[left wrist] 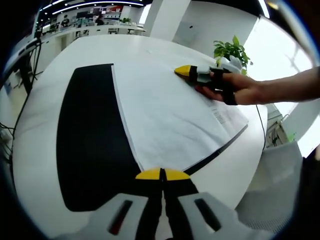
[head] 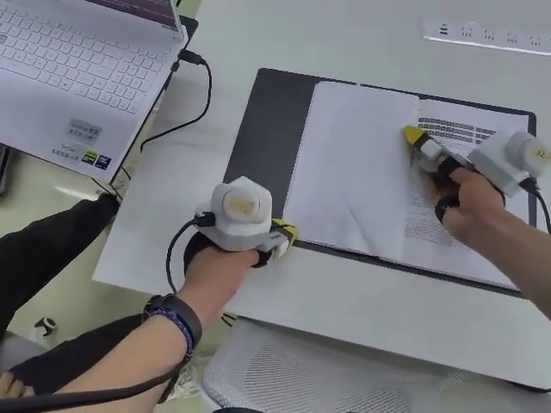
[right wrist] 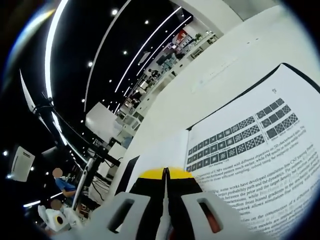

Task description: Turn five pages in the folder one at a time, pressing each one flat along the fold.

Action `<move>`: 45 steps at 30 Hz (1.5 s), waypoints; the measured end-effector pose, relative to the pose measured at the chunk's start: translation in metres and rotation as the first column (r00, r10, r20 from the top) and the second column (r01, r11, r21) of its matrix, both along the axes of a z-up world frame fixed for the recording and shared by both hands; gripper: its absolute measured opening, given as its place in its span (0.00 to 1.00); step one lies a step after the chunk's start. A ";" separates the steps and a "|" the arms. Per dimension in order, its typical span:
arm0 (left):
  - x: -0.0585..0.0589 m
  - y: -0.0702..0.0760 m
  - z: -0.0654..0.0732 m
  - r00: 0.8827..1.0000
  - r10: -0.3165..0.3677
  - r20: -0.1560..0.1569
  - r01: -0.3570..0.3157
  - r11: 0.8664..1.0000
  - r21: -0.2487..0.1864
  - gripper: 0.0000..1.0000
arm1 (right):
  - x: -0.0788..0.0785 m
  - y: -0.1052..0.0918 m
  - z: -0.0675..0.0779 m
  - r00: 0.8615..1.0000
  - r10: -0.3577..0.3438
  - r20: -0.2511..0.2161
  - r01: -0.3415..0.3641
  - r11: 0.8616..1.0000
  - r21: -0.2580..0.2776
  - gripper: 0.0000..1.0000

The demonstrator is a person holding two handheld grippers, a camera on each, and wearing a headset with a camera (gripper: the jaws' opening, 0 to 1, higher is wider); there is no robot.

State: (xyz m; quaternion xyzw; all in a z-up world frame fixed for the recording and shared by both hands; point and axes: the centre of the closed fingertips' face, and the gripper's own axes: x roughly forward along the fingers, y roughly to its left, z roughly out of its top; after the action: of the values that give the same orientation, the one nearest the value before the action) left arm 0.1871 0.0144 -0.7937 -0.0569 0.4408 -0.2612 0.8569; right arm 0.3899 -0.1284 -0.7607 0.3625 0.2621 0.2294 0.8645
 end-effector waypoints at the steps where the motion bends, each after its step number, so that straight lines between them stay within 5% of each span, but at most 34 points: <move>1: 0.000 0.000 0.000 1.000 -0.001 0.001 0.001 1.000 0.002 0.00 | 0.008 -0.004 -0.005 1.000 -0.016 -0.002 0.016 1.000 0.008 0.00; 8: -0.001 0.000 0.000 1.000 0.000 0.001 0.000 1.000 0.003 0.00 | 0.027 -0.008 -0.001 0.993 -0.115 0.007 0.115 0.993 0.032 0.00; 22: -0.001 -0.001 0.000 1.000 -0.021 -0.006 0.021 0.999 0.030 0.00 | 0.053 -0.015 -0.005 0.988 -0.153 0.014 0.152 0.988 0.036 0.00; 34: -0.001 -0.001 0.000 1.000 -0.024 0.015 0.023 0.999 0.042 0.00 | 0.008 -0.002 0.003 0.998 -0.034 0.058 0.035 0.999 -0.014 0.00; 45: -0.002 -0.001 0.000 0.999 -0.020 0.029 0.018 0.999 0.050 0.00 | -0.033 0.003 0.006 0.998 0.022 0.064 -0.021 1.000 -0.005 0.00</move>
State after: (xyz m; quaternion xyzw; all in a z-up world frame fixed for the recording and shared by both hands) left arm 0.1855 0.0138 -0.7934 -0.0276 0.4348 -0.2592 0.8620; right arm 0.3567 -0.1251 -0.7542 0.3503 0.2386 0.2496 0.8706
